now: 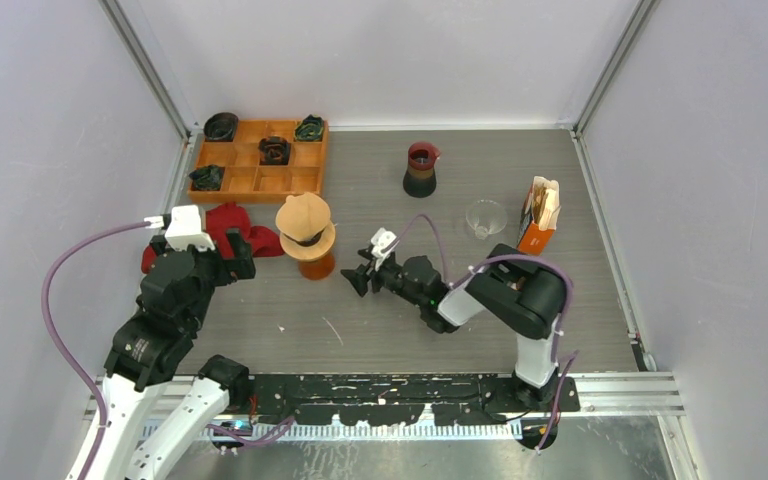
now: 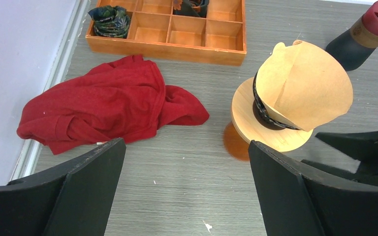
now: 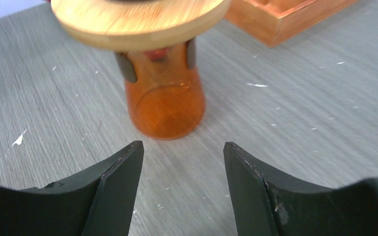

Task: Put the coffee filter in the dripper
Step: Move the coffee server to the center of the board, then adjust the coffee server at the center of the board.

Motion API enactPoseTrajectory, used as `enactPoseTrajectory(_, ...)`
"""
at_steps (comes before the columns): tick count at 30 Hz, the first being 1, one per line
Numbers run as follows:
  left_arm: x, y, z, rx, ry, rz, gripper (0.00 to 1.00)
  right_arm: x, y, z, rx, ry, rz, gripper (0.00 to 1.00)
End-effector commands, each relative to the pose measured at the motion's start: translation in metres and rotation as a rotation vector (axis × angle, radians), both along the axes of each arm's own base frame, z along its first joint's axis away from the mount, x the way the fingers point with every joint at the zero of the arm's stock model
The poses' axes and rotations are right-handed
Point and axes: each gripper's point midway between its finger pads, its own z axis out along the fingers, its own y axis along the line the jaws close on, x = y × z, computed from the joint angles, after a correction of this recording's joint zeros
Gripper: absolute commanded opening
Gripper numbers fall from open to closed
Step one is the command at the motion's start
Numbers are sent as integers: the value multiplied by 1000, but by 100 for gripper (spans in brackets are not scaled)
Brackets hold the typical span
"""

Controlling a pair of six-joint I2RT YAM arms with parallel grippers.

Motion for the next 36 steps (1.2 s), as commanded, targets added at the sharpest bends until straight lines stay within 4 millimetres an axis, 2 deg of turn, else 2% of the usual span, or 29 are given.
enactPoseTrajectory(1,4,-4,16,-45,-71,-7,99,17,-24,45,37,-31,-88,68)
enactPoseTrajectory(9,5,-5,16,-46,-66,-12,99,46,-70,70,-76,54,-211,75)
enactPoseTrajectory(16,3,-3,17,-47,-71,-6,99,86,-103,99,-177,79,-320,78)
enactPoseTrajectory(17,3,-3,17,-47,-72,-4,99,94,-104,110,-184,71,-334,78)
enactPoseTrajectory(21,3,-3,17,-47,-72,-5,99,120,-117,124,-252,74,-409,80)
enactPoseTrajectory(29,3,-2,16,-43,-69,-1,99,172,-132,138,-370,100,-506,79)
enactPoseTrajectory(36,4,-2,14,-40,-62,-1,99,216,-142,132,-398,116,-579,75)
